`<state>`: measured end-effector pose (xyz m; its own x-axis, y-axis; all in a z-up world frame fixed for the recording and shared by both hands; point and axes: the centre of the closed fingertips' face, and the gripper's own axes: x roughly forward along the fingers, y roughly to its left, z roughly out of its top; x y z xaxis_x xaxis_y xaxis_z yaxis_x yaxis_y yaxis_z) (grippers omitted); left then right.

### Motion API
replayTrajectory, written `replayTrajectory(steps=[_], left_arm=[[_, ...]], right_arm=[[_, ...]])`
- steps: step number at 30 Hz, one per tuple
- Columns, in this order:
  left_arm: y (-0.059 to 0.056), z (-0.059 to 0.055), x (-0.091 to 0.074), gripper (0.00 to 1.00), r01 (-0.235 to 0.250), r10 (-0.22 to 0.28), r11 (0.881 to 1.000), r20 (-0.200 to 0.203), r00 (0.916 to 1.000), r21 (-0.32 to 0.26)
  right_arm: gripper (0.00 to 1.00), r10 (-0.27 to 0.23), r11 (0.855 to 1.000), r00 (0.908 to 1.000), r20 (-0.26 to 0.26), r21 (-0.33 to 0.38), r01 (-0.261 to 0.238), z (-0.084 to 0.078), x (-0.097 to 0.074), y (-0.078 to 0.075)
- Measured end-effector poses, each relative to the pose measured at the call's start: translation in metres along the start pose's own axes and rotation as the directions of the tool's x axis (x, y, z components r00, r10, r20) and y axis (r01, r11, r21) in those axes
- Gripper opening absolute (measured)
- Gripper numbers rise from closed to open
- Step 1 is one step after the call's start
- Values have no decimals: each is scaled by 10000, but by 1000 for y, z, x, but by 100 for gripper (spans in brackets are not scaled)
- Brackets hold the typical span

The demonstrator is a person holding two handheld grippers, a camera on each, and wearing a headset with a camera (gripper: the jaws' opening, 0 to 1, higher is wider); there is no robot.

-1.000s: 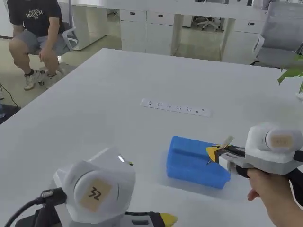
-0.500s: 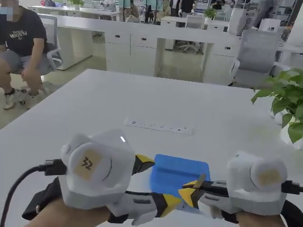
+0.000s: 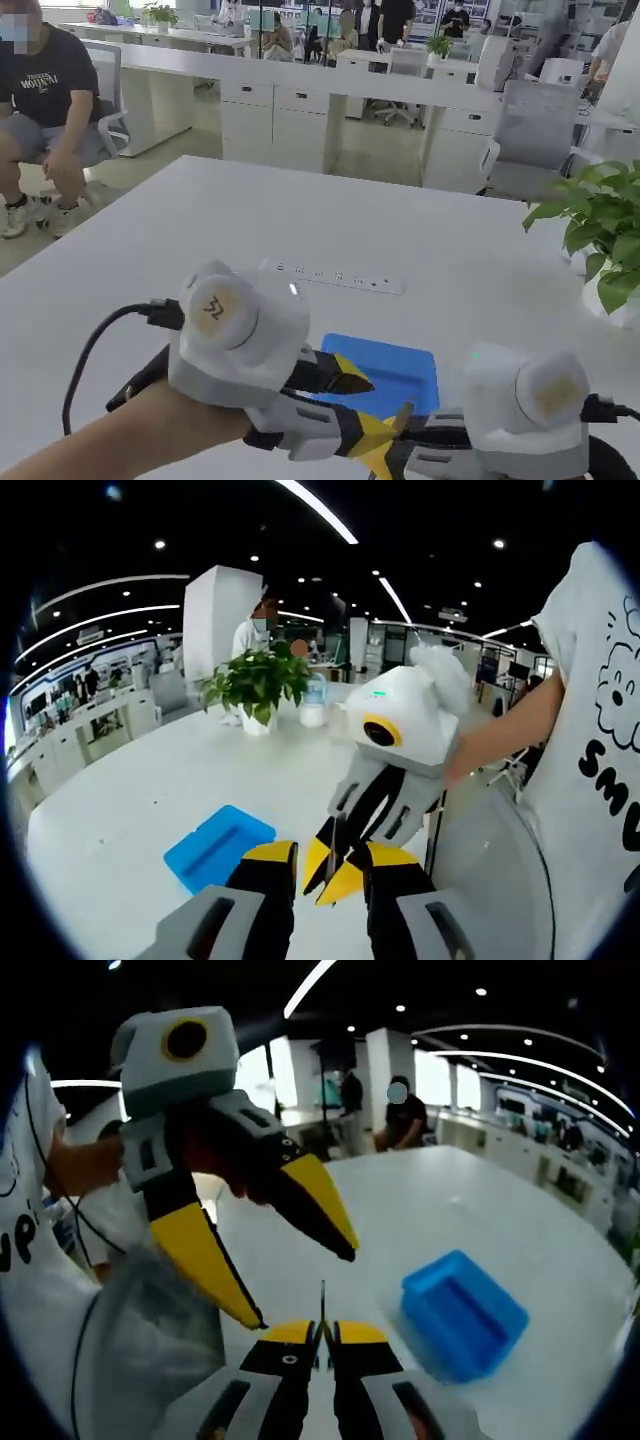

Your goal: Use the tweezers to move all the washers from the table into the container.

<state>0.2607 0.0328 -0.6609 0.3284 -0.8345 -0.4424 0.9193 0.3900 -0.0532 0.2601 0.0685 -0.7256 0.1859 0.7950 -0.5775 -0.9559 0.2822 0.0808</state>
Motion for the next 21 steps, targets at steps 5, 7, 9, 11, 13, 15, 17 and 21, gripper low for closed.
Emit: replayTrajectory(steps=[5, 7, 9, 11, 13, 15, 17, 21], left_arm=[[-6, -9, 10, 14, 388, -385, 9992, -326, 9987, 107], [-12, -13, 14, 12, 725, -714, 9972, -542, 9960, 173], [-14, -19, 16, 9, 831, -800, 9959, -838, 9933, 353], [-18, -22, 19, 3, 917, -839, 9930, -1022, 9912, 739], [-23, -26, 21, 2, 1053, -949, 9909, -1196, 9883, 840], [-27, -30, 22, 1, 1263, -1133, 9882, -1420, 9834, 861], [-31, -33, 24, 0, 1430, -1242, 9835, -1615, 9790, 1106], [-35, -43, 23, 0, 1830, -1402, 9654, -2216, 9650, 1859]], right_arm=[[4, 418, 9982, 9969, -672, -390, -445, -14, 5, 10], [4, 607, 9970, 9922, -1088, -410, -655, -24, 7, 13], [4, 675, 9959, 9899, -1243, -510, -743, -29, 9, 15], [4, 838, 9944, 9872, -1359, -525, -916, -33, 9, 18], [4, 960, 9930, 9840, -1501, -536, -1051, -37, 9, 20], [4, 1067, 9903, 9796, -1701, -702, -1200, -41, 9, 24], [4, 1063, 9864, 9753, -1935, -1034, -1280, -46, 9, 25], [4, 1096, 9812, 9691, -2211, -1321, -1411, -53, 8, 25]])
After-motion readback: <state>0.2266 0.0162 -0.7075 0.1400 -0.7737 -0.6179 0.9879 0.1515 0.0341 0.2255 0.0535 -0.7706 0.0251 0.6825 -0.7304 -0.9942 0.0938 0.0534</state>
